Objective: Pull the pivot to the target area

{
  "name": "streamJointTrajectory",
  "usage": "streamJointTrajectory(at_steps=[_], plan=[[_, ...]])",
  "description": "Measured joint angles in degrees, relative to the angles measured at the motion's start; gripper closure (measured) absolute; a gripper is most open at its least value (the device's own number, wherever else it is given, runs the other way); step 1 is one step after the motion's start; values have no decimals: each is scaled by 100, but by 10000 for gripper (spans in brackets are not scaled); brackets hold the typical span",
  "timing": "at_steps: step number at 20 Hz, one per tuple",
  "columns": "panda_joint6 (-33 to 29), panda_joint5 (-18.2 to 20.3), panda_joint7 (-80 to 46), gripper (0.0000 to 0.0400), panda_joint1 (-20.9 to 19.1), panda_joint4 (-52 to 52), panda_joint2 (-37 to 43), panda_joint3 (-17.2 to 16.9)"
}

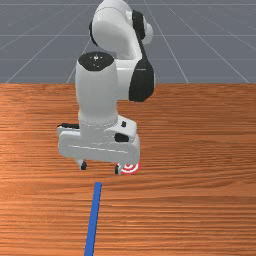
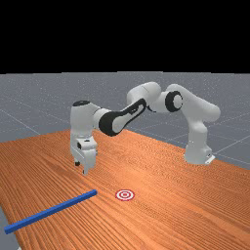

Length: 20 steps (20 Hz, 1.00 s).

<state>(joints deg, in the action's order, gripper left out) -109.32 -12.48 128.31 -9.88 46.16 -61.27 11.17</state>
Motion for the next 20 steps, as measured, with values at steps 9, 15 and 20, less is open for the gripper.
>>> streamJointTrajectory(at_steps=[9,15,20], plan=[[-544,185,173,0,-108,-201,-744,157],[-715,78,130,0,8,-676,-1439,18],[-470,191,215,0,124,-1513,-2024,-74]])
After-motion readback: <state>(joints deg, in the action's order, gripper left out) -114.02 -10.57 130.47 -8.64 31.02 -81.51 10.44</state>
